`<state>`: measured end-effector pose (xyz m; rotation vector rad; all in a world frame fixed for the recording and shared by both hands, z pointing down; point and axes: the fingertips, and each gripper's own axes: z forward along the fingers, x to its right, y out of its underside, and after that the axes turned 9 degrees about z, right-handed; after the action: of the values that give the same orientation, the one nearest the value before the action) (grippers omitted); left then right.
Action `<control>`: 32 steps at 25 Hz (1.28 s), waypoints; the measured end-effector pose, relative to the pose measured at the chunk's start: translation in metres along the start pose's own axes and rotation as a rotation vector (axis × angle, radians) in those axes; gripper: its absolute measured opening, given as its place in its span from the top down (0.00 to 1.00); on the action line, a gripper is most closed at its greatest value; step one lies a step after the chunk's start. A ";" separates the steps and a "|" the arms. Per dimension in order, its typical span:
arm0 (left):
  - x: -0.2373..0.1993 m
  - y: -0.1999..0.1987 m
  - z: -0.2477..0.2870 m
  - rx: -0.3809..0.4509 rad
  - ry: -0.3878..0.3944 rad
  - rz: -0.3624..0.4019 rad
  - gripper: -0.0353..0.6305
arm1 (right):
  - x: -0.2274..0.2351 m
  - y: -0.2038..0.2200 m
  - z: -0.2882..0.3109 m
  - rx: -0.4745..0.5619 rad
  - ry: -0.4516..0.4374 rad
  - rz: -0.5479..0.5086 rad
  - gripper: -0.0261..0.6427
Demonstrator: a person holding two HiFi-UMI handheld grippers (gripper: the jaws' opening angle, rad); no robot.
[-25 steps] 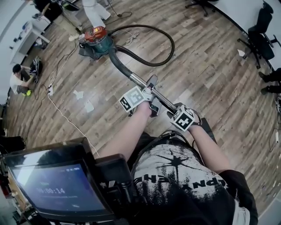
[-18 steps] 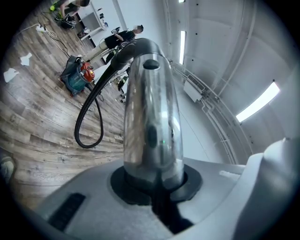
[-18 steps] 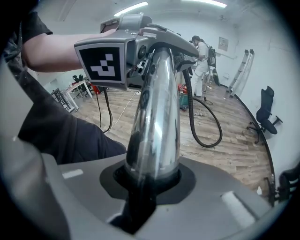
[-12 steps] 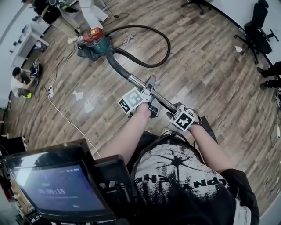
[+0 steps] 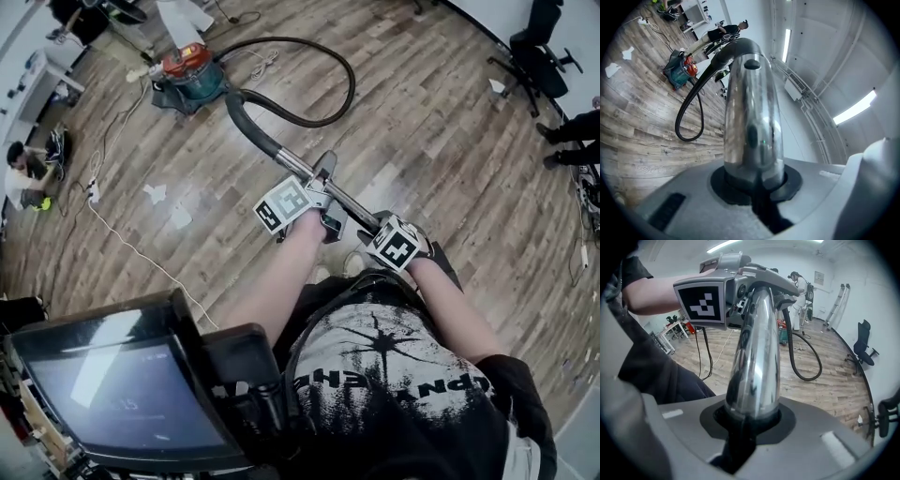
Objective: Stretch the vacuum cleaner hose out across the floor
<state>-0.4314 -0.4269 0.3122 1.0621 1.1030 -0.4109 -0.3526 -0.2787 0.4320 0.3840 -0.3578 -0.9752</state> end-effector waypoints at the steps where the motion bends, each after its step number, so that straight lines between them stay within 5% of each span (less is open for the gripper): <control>1: -0.003 0.002 -0.005 -0.003 0.005 -0.009 0.89 | -0.006 0.003 0.003 -0.011 0.002 0.007 0.83; 13: 0.014 0.060 -0.024 -0.026 0.021 -0.033 0.89 | -0.027 0.060 -0.013 -0.024 0.016 0.024 0.83; 19: 0.043 0.106 -0.018 0.012 -0.009 -0.046 0.89 | -0.028 0.113 -0.043 -0.036 -0.071 0.024 0.83; 32: 0.107 0.221 -0.002 0.113 -0.047 -0.029 0.89 | 0.019 0.231 -0.112 -0.039 -0.047 -0.128 0.83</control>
<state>-0.2241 -0.2968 0.3265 1.1310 1.0645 -0.5238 -0.1238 -0.1616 0.4442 0.3519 -0.3593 -1.1162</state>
